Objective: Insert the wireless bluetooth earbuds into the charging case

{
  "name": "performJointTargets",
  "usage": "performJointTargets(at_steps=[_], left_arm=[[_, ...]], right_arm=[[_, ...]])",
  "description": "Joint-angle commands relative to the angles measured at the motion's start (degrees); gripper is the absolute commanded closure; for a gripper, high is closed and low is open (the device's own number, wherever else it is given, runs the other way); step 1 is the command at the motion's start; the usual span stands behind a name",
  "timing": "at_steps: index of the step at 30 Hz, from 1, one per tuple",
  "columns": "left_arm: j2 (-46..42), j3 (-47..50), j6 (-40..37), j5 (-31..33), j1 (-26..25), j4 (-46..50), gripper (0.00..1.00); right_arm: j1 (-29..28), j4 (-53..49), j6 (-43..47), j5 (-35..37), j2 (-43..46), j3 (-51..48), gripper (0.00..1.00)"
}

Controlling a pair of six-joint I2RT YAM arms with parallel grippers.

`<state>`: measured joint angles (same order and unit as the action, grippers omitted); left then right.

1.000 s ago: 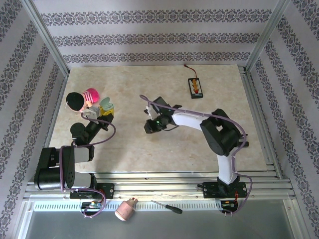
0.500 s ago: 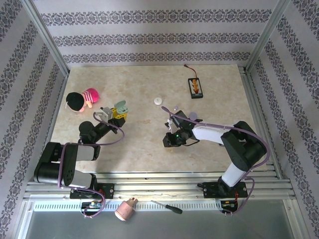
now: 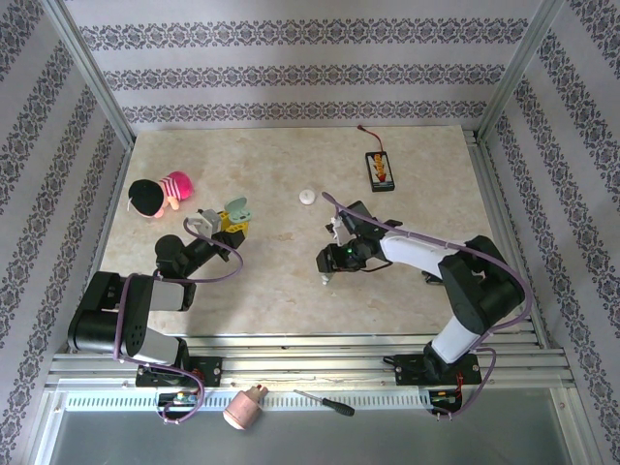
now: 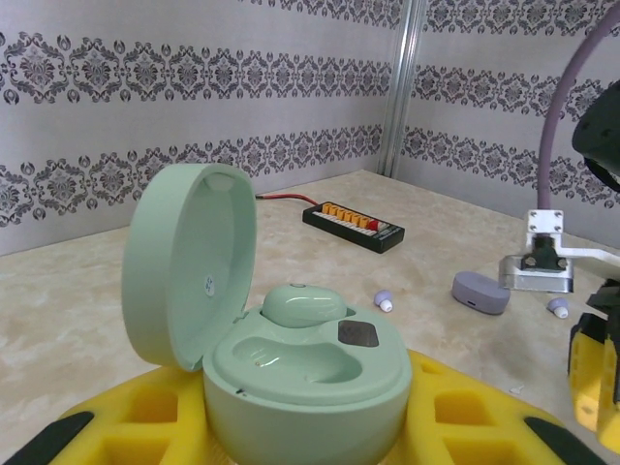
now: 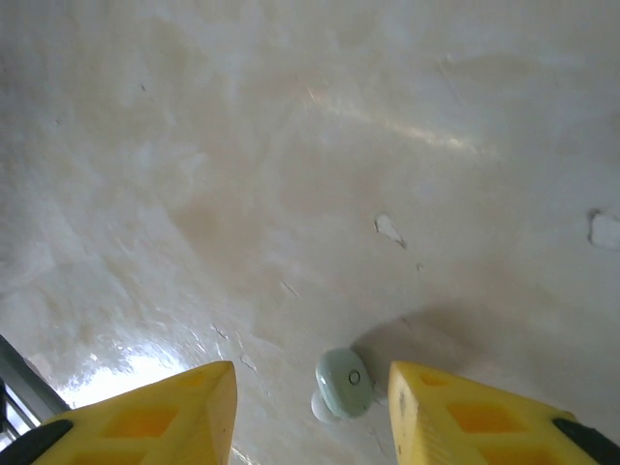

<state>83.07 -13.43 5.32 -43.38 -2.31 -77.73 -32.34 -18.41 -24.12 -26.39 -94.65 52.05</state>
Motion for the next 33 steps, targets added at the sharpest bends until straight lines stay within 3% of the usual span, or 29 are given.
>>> performJointTargets(at_steps=[1,17,33], left_arm=[[0.3,-1.0,-0.9,-1.6,-0.7,-4.0,0.78],[1.5,-1.6,-0.8,-2.2,-1.1,-4.0,0.78],[1.6,-1.5,-1.1,-2.1,-1.3,-4.0,0.78]], right_arm=[[0.4,-0.7,1.2,-2.1,-2.1,0.9,0.54],[0.9,3.5,1.3,-7.1,-5.5,-2.0,0.56],[1.3,4.0,0.7,-7.9,-3.4,-4.2,0.72]])
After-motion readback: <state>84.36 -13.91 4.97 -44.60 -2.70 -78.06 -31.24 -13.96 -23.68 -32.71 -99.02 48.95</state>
